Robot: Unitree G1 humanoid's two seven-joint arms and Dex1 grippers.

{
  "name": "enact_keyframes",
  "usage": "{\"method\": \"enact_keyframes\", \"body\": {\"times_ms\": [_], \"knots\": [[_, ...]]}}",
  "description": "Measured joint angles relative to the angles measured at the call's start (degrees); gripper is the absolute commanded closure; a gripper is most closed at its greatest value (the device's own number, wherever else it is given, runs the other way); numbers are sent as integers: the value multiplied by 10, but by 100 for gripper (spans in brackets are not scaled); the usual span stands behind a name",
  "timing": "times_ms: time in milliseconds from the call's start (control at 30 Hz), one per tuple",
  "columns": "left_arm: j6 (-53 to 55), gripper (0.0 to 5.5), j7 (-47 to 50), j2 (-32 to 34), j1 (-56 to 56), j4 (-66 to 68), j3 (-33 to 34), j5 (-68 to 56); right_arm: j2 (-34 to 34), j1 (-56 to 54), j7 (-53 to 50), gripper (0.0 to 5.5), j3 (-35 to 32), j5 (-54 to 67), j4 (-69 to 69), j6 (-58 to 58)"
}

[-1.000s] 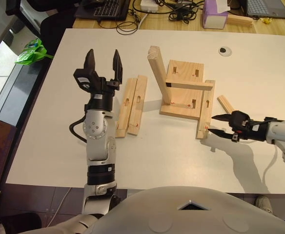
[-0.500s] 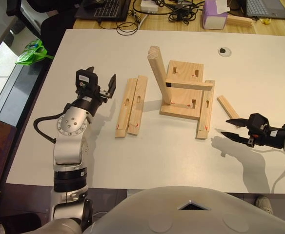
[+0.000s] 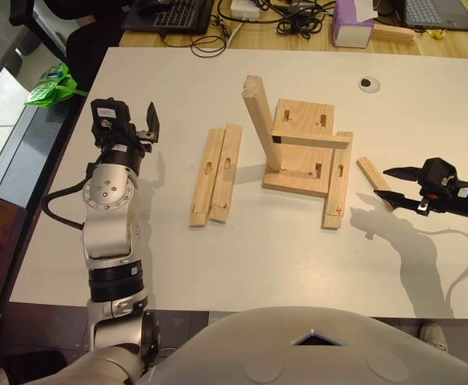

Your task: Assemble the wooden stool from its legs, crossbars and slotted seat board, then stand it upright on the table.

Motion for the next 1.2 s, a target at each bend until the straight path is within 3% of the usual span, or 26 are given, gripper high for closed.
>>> {"method": "enact_keyframes", "body": {"times_ms": [167, 467, 1200], "knots": [[-6, 195, 1, -19, 0, -14, 8, -19, 1, 8, -1, 325, 11, -13, 1, -4], [-28, 195, 78, -80, -37, 26, 96, -66, 3, -30, -2, 325, 18, -15, 20, -1], [-19, 195, 62, -78, -32, 17, 86, -78, 2, -14, 2, 325, 23, -14, 15, 3]]}}
